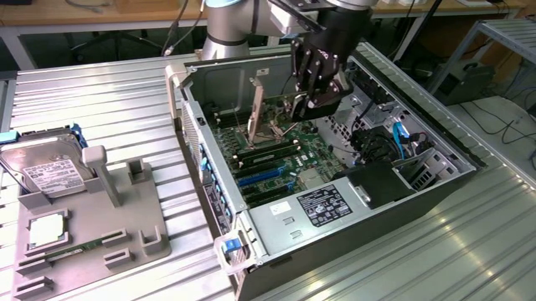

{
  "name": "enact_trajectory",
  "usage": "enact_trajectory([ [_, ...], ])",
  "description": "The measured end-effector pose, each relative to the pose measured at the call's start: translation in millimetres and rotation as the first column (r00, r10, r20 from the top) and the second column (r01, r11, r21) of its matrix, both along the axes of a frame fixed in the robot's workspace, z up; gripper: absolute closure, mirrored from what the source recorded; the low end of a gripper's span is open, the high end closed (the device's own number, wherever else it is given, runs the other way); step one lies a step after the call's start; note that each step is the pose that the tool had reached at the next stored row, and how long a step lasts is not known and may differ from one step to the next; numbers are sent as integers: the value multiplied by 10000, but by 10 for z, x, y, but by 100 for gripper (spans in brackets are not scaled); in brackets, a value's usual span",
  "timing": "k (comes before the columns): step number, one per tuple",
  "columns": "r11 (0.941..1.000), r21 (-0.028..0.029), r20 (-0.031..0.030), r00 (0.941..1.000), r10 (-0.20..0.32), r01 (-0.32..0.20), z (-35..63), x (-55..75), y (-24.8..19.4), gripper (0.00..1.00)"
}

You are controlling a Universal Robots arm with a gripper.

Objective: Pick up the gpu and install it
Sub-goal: 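Insert the gpu into the slot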

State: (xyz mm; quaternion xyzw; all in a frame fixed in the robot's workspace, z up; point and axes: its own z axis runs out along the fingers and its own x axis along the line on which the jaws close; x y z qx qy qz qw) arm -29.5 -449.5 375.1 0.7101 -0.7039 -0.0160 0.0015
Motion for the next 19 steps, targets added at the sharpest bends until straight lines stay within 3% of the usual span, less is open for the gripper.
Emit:
enact_trajectory([
  [2, 10000, 1, 57, 10000, 0, 0, -53, -68, 0, 72],
  [5, 10000, 0, 91, 10000, 0, 0, -101, -114, 0, 72],
  [19, 10000, 0, 95, 10000, 0, 0, -360, -237, 0, 72],
])
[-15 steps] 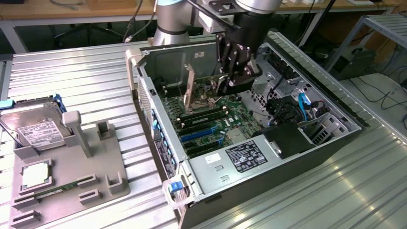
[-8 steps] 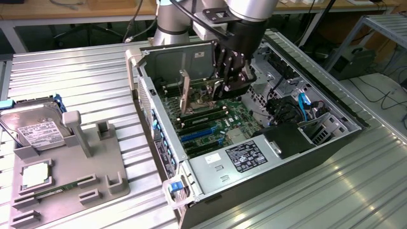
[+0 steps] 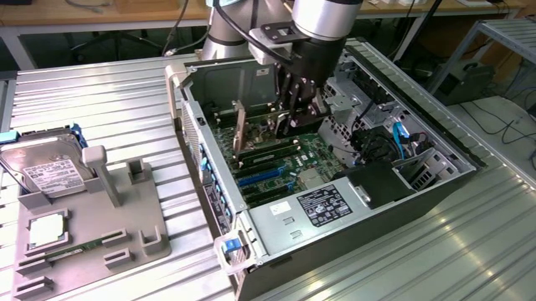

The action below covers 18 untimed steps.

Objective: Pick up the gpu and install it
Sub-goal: 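Insert the gpu into the slot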

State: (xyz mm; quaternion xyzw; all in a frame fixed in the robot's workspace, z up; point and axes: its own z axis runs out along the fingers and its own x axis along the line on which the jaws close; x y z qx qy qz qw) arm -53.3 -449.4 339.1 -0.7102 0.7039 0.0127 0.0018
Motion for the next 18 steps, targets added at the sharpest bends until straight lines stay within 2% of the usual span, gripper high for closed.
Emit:
enact_trajectory([
  [10, 10000, 11, -1, 10000, 0, 0, -202, -10, 0, 72],
  [18, 10000, 62, 0, 10000, 1, -1, -270, -16, 0, 72],
])
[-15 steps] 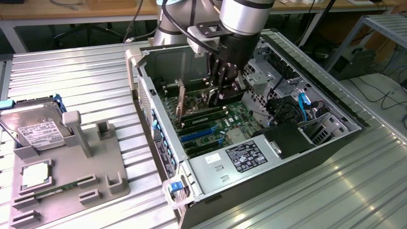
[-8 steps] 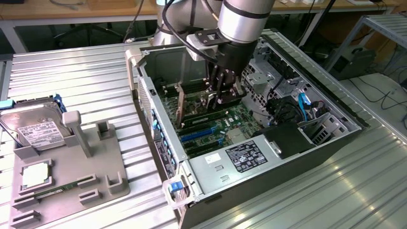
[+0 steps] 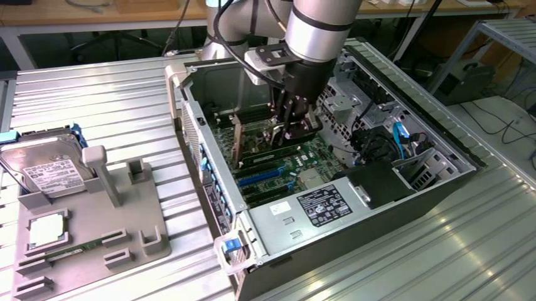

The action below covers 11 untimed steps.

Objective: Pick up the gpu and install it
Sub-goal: 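Insert the gpu into the slot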

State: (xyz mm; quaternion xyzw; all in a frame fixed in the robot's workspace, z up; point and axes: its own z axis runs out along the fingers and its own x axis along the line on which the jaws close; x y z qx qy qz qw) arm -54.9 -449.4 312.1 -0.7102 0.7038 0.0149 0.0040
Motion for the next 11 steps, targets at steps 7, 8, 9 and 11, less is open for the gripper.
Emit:
enact_trajectory([
  [7, 10000, 6, 0, 10000, -1, 1, -33, -59, 0, 72],
  [8, 10000, 6, 1, 10000, -1, 1, -39, -61, 0, 72],
  [9, 10000, 5, 0, 10000, 0, 0, -46, -61, -4, 72],
  [11, 10000, 6, 0, 10000, -1, 1, -64, -62, -14, 72],
])
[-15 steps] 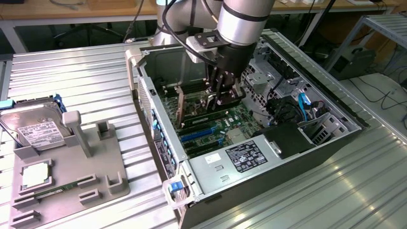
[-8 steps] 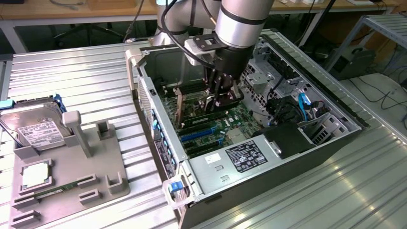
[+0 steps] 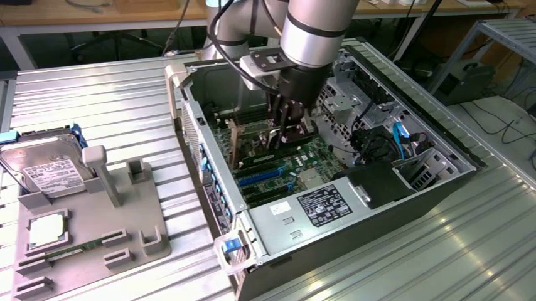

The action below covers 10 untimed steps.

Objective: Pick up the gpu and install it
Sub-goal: 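Insert the gpu into the slot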

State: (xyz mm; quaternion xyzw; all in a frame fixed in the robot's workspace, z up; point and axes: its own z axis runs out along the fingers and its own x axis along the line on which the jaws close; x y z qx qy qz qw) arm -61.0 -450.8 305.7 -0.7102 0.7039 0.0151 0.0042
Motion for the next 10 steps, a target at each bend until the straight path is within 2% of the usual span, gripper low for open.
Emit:
enact_trajectory([
  [4, 10000, 0, 0, 10000, 1, -1, -69, 0, -29, 72],
  [10, 10000, 10, 0, 10000, 2, -2, -140, -2, -35, 72],
])
